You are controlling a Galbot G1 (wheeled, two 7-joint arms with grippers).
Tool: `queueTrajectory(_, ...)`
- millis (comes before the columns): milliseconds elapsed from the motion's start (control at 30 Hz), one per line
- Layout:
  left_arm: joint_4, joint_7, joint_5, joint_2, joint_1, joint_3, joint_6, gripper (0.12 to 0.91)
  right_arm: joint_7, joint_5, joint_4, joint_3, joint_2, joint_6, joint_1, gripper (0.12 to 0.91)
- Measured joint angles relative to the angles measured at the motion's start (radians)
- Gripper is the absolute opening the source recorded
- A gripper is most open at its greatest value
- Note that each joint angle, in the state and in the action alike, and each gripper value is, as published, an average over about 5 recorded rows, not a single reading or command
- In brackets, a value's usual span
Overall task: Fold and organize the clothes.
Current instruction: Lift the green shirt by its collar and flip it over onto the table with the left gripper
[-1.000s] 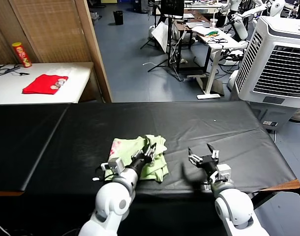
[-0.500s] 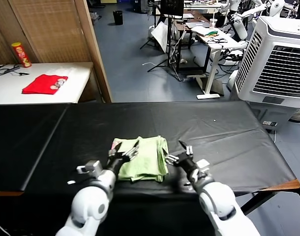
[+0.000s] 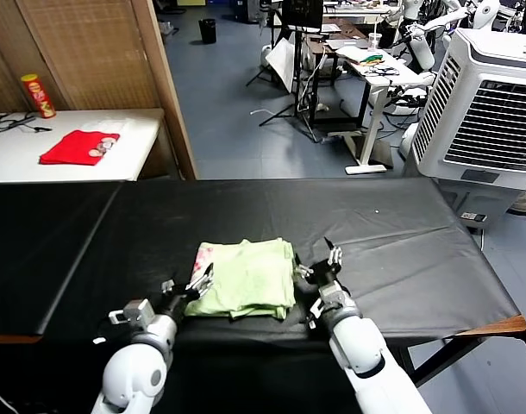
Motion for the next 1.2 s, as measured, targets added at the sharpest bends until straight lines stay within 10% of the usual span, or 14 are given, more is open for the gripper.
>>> queueTrajectory(433,0.058,0.04,-0.085,-0.057,0.016,-0.015,-0.034,0.787,-0.021,0.07,0.099,0.032,-0.021,0.009,-0.054,0.798)
queueTrajectory(833,0.048,0.019,-0.071,-0.061,0.0,-0.047,-0.011,0.202,-0.021,0.065,0.131,0.047,-0.004,0.019,-0.088,0.798)
queueTrajectory(1200,-0.052,0.003,0.157,0.139,0.046,-0.154,0.024,0.156,-0.013,0.063,0.149,0.077,-0.001,0.016,-0.12,0.798)
